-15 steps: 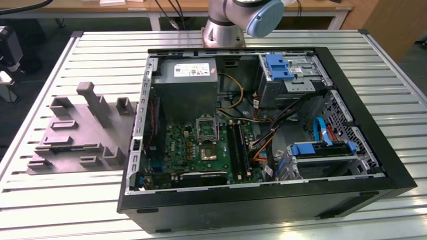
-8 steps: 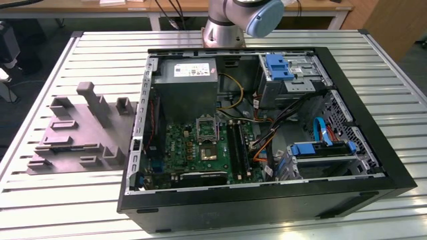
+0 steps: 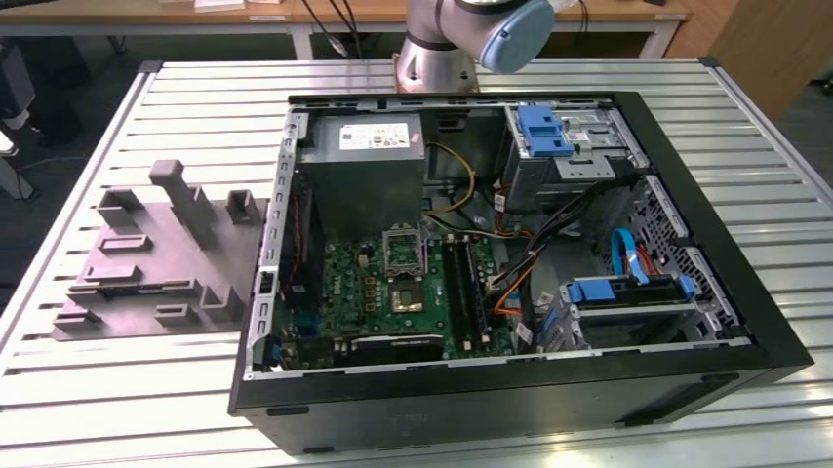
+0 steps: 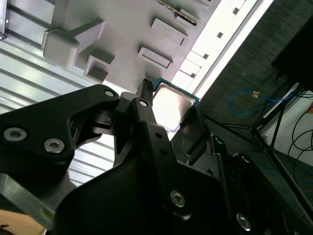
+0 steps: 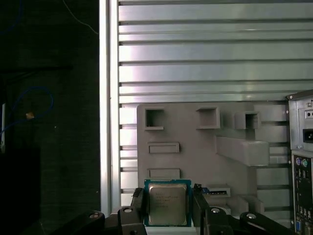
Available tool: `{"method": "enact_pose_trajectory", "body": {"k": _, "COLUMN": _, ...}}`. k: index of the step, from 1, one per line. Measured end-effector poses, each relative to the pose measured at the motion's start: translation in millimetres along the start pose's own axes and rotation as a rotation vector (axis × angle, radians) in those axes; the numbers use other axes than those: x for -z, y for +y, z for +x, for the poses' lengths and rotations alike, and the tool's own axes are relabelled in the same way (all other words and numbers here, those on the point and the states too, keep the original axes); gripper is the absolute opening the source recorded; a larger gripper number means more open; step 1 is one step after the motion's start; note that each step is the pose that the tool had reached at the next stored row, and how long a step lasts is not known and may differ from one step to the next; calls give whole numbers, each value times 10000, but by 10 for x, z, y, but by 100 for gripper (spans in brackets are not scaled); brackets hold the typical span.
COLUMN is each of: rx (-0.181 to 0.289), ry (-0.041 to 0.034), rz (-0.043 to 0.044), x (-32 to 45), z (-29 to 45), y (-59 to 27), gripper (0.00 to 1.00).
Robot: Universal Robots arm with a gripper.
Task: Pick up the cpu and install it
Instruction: 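Pick up the cpu and move it towards the insertion slot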
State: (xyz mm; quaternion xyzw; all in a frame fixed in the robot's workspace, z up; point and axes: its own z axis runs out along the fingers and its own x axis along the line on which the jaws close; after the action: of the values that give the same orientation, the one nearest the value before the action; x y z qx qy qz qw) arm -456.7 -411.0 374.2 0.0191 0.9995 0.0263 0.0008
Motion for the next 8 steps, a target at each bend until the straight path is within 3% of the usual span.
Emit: {"method": "enact_pose_trajectory", "body": {"k": 8, "rx": 0, "ry": -1, "rz": -1, "x": 75, "z": 1, "y": 4, "gripper": 47}}
